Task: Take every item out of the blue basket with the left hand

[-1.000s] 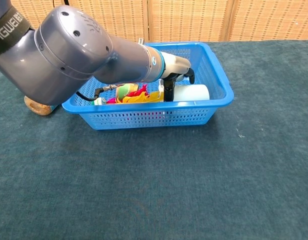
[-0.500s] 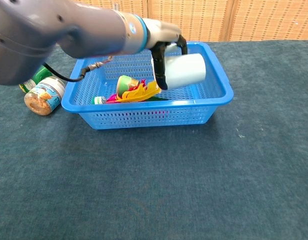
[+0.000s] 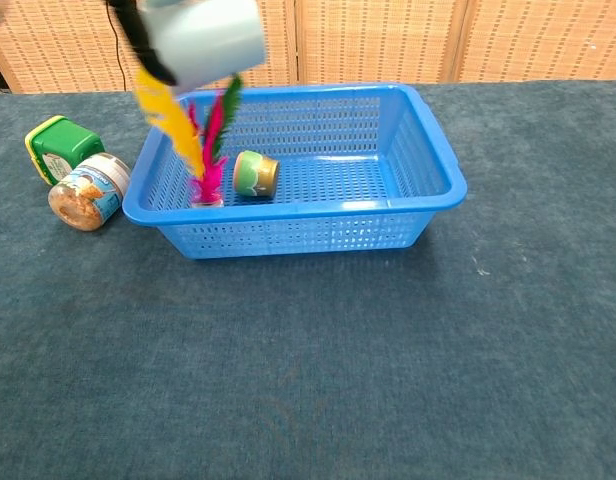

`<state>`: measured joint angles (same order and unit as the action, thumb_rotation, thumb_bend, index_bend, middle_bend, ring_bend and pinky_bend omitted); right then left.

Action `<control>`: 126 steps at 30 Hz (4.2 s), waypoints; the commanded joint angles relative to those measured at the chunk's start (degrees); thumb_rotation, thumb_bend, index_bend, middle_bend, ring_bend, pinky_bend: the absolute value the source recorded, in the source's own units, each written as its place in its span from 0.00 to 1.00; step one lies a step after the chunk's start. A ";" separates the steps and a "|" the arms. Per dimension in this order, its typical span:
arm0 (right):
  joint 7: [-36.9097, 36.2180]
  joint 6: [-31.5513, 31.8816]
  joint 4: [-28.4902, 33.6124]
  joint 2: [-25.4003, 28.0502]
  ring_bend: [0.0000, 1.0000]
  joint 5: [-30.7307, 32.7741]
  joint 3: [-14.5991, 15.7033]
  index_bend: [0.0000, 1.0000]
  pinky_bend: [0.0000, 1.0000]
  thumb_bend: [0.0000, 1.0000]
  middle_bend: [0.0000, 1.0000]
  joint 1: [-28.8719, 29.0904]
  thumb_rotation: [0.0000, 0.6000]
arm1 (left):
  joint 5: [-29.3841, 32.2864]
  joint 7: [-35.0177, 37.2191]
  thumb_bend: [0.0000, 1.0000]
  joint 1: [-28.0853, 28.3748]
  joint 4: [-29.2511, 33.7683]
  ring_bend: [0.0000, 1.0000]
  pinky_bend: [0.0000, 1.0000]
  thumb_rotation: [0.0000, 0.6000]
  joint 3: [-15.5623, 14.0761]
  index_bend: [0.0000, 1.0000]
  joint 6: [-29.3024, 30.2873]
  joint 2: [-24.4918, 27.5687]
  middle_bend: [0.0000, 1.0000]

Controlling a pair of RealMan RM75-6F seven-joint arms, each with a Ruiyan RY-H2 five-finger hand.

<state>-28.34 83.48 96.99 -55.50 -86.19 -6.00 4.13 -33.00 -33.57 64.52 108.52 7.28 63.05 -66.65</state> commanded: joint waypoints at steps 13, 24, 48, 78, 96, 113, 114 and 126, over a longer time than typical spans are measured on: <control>4.00 0.84 1.82 -0.87 0.00 -3.47 1.94 0.00 0.00 0.00 0.00 0.04 1.00 | -39.74 31.10 0.50 -26.80 -4.08 0.26 0.48 1.00 -13.49 0.23 9.74 10.41 0.19; 4.89 0.88 2.13 -1.16 0.00 -3.93 2.44 0.00 0.00 0.00 0.00 0.31 1.00 | -50.18 41.92 0.50 -34.41 -11.24 0.25 0.48 1.00 -15.66 0.23 13.05 12.16 0.19; 4.06 1.09 2.32 -0.64 0.00 -4.46 3.29 0.00 0.00 0.00 0.00 0.49 1.00 | -53.42 45.27 0.19 -35.75 -18.59 0.00 0.02 1.00 -11.51 0.00 6.59 0.91 0.00; 3.72 -0.24 1.46 -0.81 0.00 -2.47 3.02 0.00 0.00 0.00 0.00 1.25 1.00 | -47.94 69.48 0.19 -24.55 -38.90 0.00 0.02 1.00 1.64 0.00 -3.06 -27.17 0.00; 3.26 -0.81 0.98 -0.87 0.00 -1.96 2.91 0.00 0.00 0.00 0.00 1.53 1.00 | -49.67 74.32 0.90 -23.28 -49.63 0.42 0.53 1.00 2.51 0.55 -0.71 -36.88 0.38; 3.63 -0.30 1.41 -0.89 0.00 -2.74 3.23 0.00 0.00 0.00 0.00 1.37 1.00 | -51.51 71.82 0.94 -24.44 -41.86 0.51 0.59 1.00 7.12 0.70 9.68 -32.82 0.50; 3.69 -0.22 1.44 -0.90 0.00 -2.81 3.24 0.00 0.00 0.00 0.00 1.35 1.00 | -51.96 71.71 0.94 -24.85 -39.71 0.51 0.59 1.00 7.20 0.70 10.54 -31.38 0.50; 4.54 0.08 1.78 -1.08 0.00 -3.05 3.37 0.00 0.00 0.00 0.00 1.24 1.00 | -56.41 69.50 0.94 -33.29 -18.63 0.51 0.59 1.00 1.74 0.70 15.51 -10.16 0.50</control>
<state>-23.80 83.57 98.76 -56.57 -89.22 -2.64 5.37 -87.89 36.19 34.23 85.91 11.37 76.98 -81.80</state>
